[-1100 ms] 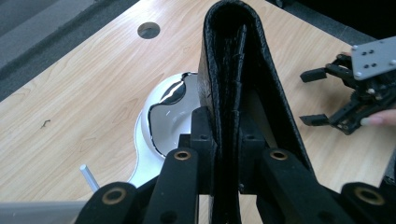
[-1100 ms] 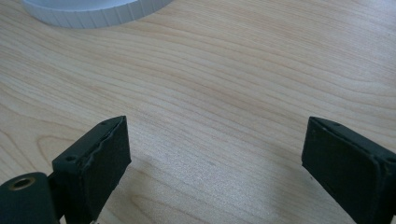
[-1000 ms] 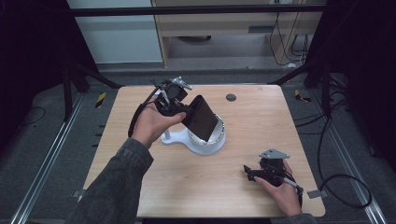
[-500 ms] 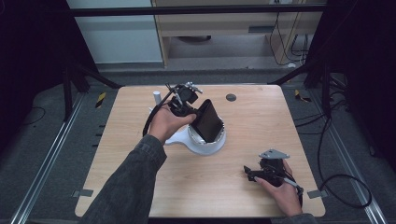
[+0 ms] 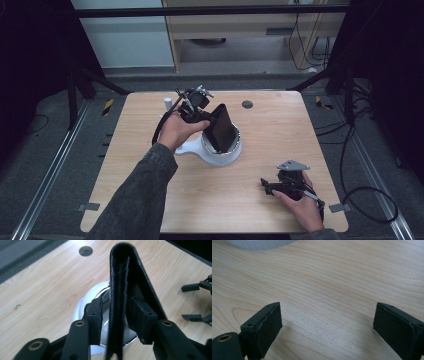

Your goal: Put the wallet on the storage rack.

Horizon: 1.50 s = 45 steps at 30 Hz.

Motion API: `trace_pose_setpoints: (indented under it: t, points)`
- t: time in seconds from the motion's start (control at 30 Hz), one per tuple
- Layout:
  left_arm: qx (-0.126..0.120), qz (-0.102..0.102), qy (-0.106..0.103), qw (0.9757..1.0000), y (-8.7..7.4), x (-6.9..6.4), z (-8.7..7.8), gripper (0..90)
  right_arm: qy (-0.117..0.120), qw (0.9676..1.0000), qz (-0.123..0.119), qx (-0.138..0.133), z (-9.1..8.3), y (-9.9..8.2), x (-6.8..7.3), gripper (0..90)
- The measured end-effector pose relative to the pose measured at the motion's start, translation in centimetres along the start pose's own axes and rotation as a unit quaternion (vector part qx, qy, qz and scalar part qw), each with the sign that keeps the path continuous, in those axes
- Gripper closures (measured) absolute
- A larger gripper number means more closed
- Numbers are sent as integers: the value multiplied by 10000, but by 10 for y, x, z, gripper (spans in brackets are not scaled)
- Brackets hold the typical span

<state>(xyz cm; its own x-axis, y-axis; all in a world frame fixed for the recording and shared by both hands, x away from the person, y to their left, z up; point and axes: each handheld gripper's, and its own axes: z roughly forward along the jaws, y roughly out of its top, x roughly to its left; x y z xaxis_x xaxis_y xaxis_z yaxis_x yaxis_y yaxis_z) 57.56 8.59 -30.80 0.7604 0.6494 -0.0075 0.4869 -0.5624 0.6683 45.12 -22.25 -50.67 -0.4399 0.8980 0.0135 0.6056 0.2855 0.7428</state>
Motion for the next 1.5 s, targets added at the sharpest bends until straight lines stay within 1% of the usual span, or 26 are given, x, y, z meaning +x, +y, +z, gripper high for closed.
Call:
trace_pose_setpoints:
  t: [0.03,0.07,0.2,0.3,0.4,0.5,0.6,0.63,0.67,0.7,0.73,0.77,0.8,0.83,0.87,0.9,0.93,1.0,1.03,1.07,1.13,1.2,1.33,1.37,1.43,1.5]
  points:
    - [-62,4,74,10000,0,1,-4,586,11,10000,16,11,0,0,0,86]
    - [-62,4,74,10000,0,1,-4,585,11,10000,16,11,0,0,0,86]
    - [-232,-29,172,9996,0,3,-13,585,12,10000,-4,6,0,0,1,86]
    - [-319,-59,200,9993,0,4,-18,585,17,10000,10,14,0,0,1,86]
    - [-355,-55,223,9991,0,5,-19,584,29,10000,21,18,0,0,2,86]
    - [-438,-119,232,9987,1,5,-20,562,33,10000,-31,-21,-1,0,1,86]
    - [-503,-96,223,9984,1,3,-24,553,33,10000,-44,-20,-1,0,1,86]
    - [-518,-45,256,9983,2,1,-26,523,40,10000,-33,-10,-1,0,2,86]
    - [-518,10,280,9983,2,0,-27,523,40,10000,-33,-10,-1,0,2,86]
    - [-586,104,354,9976,1,-3,-32,467,41,10000,-19,0,-1,0,2,86]
    - [-646,132,353,9972,0,-5,-35,442,40,10000,-32,-3,-1,0,2,86]
    - [-646,132,353,9972,0,-5,-35,416,40,10000,-32,-3,-1,0,2,86]
    - [-732,189,354,9965,-1,-7,-39,416,37,10000,-26,4,-1,0,2,85]
    - [-774,216,371,9961,-2,-9,-42,390,42,10000,-19,13,-1,0,2,85]
    - [-829,280,435,9952,-3,-12,-46,355,46,10000,-30,8,-1,0,3,84]
    - [-891,318,474,9944,-5,-15,-49,317,38,10000,-35,-6,-1,0,3,84]
    - [-966,299,437,9939,-9,-19,-56,253,14,10000,-36,9,-2,0,3,81]
    - [-988,293,401,9939,-11,-21,-59,206,1,10000,-31,21,-3,-1,3,80]
    - [-1013,336,385,9935,-15,-25,-62,184,-6,10000,-6,46,-3,-2,3,76]
    - [-1025,347,389,9934,-17,-27,-64,184,-6,10000,-6,46,-3,-2,3,76]
    - [-1054,402,377,9929,-24,-32,-69,134,-16,10000,6,73,-2,-3,2,72]
    - [-1081,466,310,9926,-33,-36,-72,108,-22,9999,30,108,0,-3,0,67]
    - [-1188,471,172,9917,-51,-43,-76,89,-43,9999,36,125,2,-3,-1,59]
    - [-1191,481,168,9916,-59,-46,-77,89,-42,9999,42,126,2,-3,-1,59]
    - [-1172,504,172,9917,-67,-50,-76,81,-53,9999,48,129,2,-3,-1,57]
    - [-1161,513,137,9918,-76,-55,-75,78,-87,9999,-21,124,2,-4,0,48]
